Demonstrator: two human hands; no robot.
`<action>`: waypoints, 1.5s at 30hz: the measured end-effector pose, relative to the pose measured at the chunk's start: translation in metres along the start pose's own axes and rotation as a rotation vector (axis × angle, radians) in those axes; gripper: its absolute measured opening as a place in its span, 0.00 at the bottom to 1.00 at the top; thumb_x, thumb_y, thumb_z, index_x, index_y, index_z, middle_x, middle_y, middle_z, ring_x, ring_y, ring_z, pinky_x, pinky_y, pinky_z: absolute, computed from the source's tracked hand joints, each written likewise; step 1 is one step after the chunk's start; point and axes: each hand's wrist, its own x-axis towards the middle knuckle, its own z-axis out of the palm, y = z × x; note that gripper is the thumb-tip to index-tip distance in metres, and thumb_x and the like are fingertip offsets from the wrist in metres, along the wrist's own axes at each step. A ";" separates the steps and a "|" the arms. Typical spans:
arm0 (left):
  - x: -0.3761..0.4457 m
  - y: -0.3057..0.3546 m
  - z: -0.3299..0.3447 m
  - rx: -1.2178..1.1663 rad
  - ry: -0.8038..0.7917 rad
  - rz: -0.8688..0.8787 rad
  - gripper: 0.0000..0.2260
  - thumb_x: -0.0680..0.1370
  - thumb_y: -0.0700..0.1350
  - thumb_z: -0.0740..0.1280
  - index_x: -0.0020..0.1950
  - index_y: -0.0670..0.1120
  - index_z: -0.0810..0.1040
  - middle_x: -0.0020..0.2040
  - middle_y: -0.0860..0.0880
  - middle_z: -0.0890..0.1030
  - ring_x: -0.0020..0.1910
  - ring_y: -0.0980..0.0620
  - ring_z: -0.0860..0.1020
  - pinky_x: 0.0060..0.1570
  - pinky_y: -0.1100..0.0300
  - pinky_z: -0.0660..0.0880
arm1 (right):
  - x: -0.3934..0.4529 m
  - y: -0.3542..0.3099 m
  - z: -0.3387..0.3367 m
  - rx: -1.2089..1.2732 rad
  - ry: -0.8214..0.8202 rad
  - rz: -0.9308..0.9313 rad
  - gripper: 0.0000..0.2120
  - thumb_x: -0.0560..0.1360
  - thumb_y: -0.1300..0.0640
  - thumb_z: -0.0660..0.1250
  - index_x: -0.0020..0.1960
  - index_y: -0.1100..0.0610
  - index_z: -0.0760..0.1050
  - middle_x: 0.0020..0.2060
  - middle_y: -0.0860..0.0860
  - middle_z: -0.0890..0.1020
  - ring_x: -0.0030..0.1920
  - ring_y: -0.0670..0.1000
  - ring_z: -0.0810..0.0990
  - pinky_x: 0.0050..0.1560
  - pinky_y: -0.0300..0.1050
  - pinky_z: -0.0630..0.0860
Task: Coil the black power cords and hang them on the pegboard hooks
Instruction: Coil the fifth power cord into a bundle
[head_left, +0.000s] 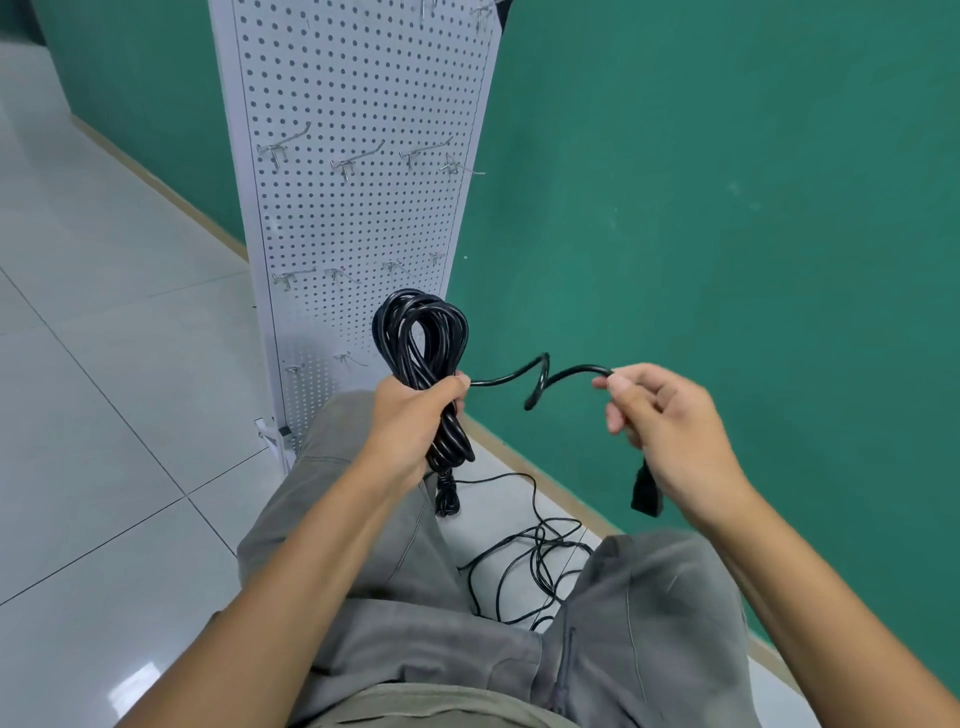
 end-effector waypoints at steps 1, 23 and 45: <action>0.001 0.000 -0.001 0.015 0.011 0.010 0.03 0.77 0.35 0.71 0.43 0.38 0.80 0.36 0.40 0.75 0.36 0.47 0.73 0.39 0.55 0.72 | 0.005 0.004 -0.007 -0.033 0.083 0.002 0.09 0.84 0.58 0.63 0.47 0.56 0.79 0.29 0.48 0.79 0.28 0.49 0.64 0.28 0.39 0.62; -0.005 0.019 -0.001 -0.041 -0.130 0.063 0.03 0.78 0.34 0.70 0.47 0.41 0.81 0.38 0.48 0.79 0.41 0.48 0.78 0.49 0.51 0.76 | 0.029 0.027 0.048 0.094 -0.313 0.152 0.15 0.83 0.44 0.62 0.66 0.49 0.76 0.59 0.47 0.84 0.61 0.47 0.82 0.67 0.45 0.74; -0.020 0.034 0.008 0.321 -0.862 -0.007 0.11 0.71 0.40 0.74 0.49 0.36 0.79 0.38 0.41 0.77 0.39 0.47 0.77 0.49 0.52 0.76 | 0.069 -0.019 -0.032 -0.329 -0.486 0.141 0.17 0.80 0.48 0.68 0.36 0.55 0.82 0.23 0.53 0.69 0.25 0.49 0.61 0.26 0.36 0.59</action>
